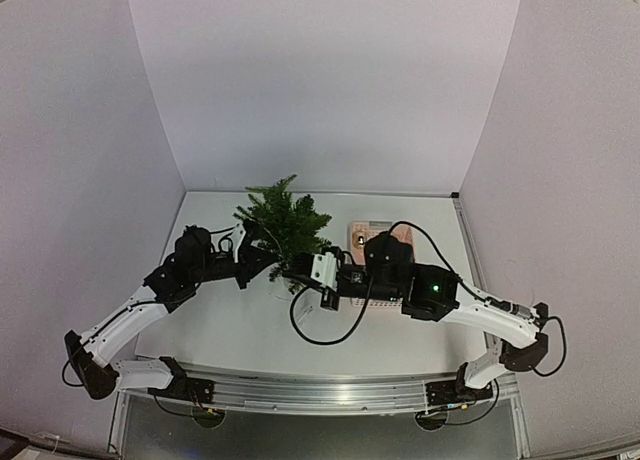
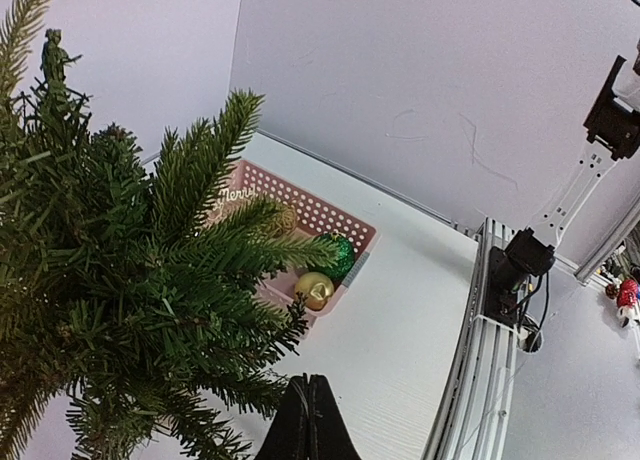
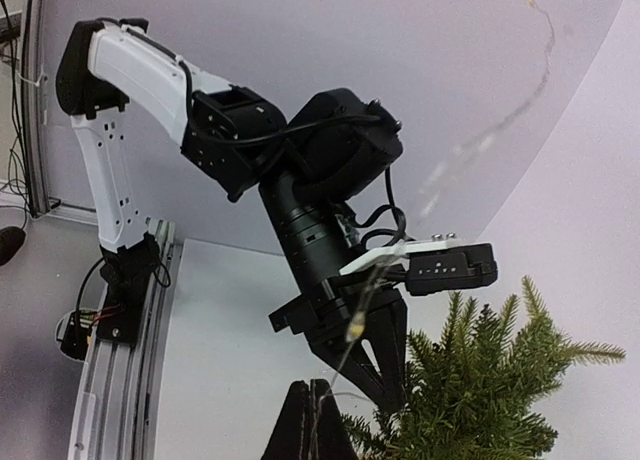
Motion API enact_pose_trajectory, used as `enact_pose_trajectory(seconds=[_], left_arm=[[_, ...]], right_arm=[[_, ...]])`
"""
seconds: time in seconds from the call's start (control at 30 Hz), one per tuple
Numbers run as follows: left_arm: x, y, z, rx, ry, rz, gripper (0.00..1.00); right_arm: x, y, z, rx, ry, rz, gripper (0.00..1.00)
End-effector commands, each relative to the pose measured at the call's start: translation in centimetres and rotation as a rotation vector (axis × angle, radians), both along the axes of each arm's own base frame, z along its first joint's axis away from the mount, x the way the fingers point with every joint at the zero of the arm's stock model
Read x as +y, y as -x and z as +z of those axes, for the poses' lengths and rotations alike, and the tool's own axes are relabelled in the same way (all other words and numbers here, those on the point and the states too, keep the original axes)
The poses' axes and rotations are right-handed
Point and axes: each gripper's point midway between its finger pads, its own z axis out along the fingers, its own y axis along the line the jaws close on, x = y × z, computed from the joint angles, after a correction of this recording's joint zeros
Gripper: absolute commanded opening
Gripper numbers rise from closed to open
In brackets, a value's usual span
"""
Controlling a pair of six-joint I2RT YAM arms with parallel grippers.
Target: Decorate the small christmas tree
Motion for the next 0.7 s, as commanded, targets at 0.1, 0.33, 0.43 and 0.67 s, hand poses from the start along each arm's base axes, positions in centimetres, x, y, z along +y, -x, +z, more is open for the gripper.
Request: enact_pose_trajectory(seconds=[0.1,0.33,0.43,0.67], left_arm=[[1.2,0.2,4.0,-0.117,0.038,0.017,0.00],[2.4,-0.5,2.8,-0.073,0.015,0.072,0.00],[3.0,-1.1,2.7,-0.053,0.023,0.103,0.00],[3.8,-1.2,2.1,-0.043,0.018,0.125,0.00]], right_arm=[[-1.4,-1.6,5.5,-0.066,-0.167,-0.047,0.00],[-1.8,-5.8,9.7,-0.106,-0.291,-0.161,0.00],[-1.7,-6.9,12.1,-0.133,-0.358,-0.186,0.00],[-0.3,-8.7,15.3,-0.194,-0.466,-0.204,0.00]])
